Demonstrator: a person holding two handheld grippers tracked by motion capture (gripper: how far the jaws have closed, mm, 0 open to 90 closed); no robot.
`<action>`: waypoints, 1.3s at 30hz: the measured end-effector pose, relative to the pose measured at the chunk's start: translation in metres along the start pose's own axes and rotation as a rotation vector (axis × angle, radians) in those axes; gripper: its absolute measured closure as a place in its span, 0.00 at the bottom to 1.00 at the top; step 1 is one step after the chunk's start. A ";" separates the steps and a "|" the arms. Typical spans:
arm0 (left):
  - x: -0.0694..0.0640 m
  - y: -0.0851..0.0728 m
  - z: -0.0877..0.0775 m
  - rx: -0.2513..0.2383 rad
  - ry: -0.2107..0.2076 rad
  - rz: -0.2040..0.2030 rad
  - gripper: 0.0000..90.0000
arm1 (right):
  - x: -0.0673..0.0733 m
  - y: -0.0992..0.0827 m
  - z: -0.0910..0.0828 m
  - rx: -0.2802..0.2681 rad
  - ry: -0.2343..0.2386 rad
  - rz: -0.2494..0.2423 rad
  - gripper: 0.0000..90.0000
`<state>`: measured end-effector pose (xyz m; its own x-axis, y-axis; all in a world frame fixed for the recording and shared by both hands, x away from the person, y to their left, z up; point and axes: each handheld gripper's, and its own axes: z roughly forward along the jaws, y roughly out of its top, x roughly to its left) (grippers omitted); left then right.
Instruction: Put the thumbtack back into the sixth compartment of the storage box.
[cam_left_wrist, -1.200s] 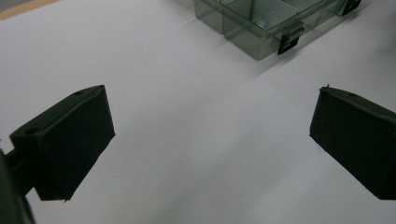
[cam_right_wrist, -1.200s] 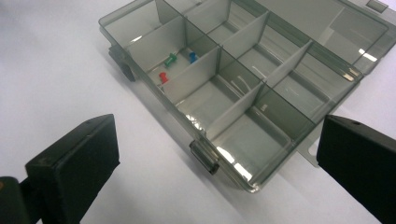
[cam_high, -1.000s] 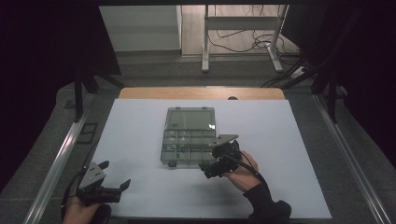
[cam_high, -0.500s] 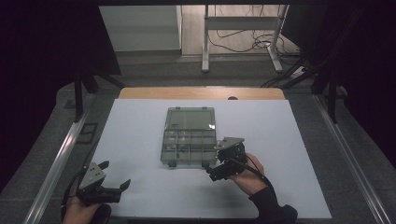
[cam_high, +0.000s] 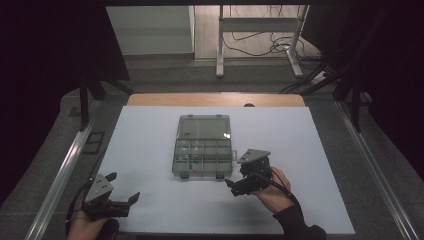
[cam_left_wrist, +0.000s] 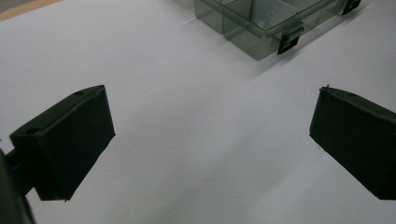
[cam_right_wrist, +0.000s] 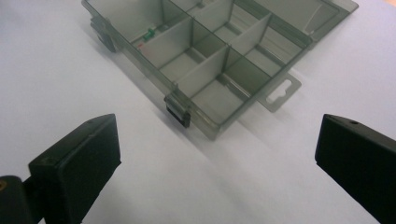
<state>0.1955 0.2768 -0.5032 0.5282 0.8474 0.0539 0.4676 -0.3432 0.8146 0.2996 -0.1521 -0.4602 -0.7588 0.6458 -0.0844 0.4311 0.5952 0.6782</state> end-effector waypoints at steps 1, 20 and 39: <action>0.000 0.000 0.000 0.000 0.000 0.000 0.00 | 0.000 -0.001 -0.001 0.002 -0.006 0.002 0.00; 0.000 0.000 0.000 -0.001 0.000 -0.003 0.00 | -0.014 -0.026 -0.021 -0.030 -0.057 0.057 0.01; 0.001 0.000 0.000 0.000 -0.001 -0.006 0.00 | -0.028 -0.050 -0.040 -0.042 -0.103 0.113 0.00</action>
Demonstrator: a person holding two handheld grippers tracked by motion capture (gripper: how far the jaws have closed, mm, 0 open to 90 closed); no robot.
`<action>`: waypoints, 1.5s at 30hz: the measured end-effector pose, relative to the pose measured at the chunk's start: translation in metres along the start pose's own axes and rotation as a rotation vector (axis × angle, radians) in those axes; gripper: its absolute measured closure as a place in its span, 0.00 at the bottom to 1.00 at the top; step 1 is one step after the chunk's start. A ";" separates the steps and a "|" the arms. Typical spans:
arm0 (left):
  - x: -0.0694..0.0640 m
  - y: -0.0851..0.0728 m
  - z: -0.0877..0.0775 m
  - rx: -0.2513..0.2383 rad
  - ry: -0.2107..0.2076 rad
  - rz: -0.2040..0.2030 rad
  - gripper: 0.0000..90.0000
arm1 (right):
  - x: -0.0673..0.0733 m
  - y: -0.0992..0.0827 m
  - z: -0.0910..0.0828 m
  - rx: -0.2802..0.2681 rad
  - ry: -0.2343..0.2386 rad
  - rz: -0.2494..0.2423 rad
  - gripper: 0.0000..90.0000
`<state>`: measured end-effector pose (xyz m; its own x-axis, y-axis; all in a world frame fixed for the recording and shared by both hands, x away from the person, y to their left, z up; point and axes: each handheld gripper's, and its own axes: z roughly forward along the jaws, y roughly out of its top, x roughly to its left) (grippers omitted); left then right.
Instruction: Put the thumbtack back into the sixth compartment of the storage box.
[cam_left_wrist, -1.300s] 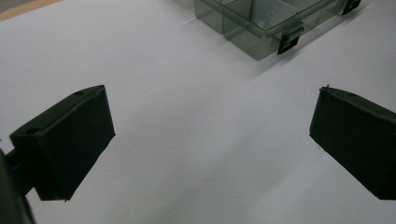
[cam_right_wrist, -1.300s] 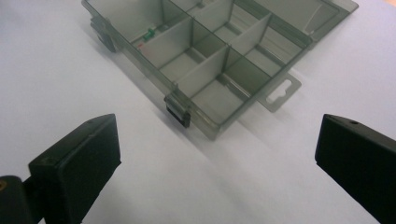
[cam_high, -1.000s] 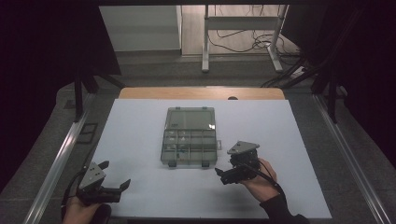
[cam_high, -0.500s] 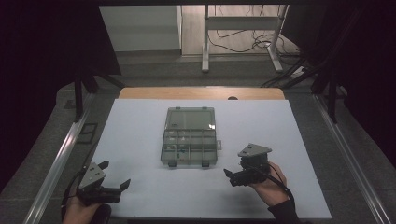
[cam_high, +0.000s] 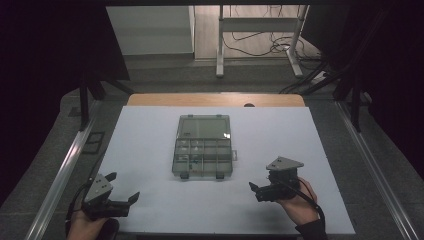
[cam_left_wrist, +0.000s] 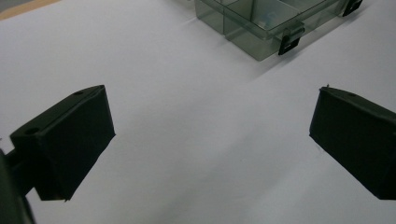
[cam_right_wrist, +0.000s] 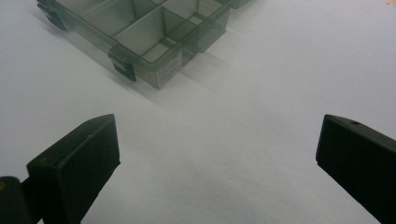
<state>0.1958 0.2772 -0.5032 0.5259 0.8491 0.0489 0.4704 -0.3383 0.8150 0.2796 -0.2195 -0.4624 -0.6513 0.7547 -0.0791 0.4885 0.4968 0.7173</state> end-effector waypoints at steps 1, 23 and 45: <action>0.000 0.000 0.000 0.000 0.000 0.000 0.00 | -0.001 -0.001 -0.001 -0.002 -0.002 0.006 0.00; 0.000 0.000 0.000 0.002 0.002 -0.001 0.00 | -0.020 -0.029 -0.025 -0.018 -0.081 0.063 0.00; 0.000 0.000 0.000 0.000 0.003 0.001 0.00 | -0.037 -0.067 -0.050 -0.031 -0.201 0.156 0.00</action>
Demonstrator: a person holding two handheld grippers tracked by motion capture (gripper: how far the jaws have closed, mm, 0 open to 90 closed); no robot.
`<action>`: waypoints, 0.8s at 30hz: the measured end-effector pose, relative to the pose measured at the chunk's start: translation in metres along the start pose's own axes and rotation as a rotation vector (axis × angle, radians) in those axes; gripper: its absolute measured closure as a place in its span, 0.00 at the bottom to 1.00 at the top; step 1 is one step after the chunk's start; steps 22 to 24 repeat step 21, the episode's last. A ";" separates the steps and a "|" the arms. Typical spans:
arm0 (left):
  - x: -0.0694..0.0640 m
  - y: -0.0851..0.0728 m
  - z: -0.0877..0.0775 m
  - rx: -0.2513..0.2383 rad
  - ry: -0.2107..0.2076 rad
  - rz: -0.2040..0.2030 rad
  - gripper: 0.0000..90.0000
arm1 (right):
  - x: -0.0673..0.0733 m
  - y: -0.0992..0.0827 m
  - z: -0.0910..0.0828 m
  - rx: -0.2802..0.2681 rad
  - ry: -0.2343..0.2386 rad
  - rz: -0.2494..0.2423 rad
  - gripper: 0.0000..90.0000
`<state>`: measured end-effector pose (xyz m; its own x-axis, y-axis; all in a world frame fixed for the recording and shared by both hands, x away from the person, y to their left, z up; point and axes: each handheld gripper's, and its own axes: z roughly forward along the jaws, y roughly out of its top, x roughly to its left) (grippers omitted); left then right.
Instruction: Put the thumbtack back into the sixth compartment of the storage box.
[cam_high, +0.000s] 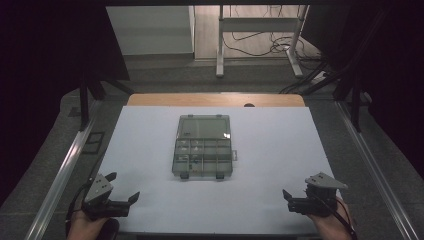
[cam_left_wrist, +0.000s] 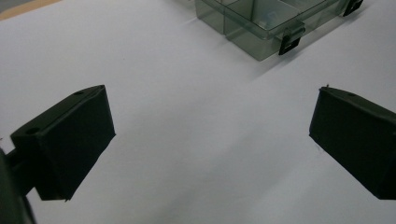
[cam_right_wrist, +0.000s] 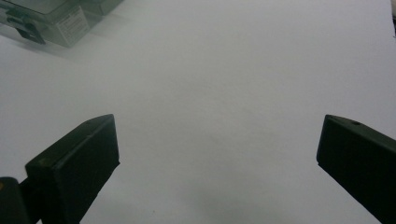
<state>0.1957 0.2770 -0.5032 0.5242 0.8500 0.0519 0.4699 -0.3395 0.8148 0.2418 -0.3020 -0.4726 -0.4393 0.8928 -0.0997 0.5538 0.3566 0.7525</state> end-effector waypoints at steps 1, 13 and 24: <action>0.000 0.000 0.000 0.000 0.001 0.000 0.00 | -0.001 -0.002 -0.001 0.001 -0.004 0.001 0.00; 0.000 0.000 0.000 -0.001 0.001 0.000 0.00 | -0.006 -0.018 -0.005 -0.003 -0.040 0.025 0.00; 0.000 0.000 0.000 0.000 -0.001 0.003 0.00 | -0.006 -0.019 -0.004 -0.004 -0.051 0.025 0.00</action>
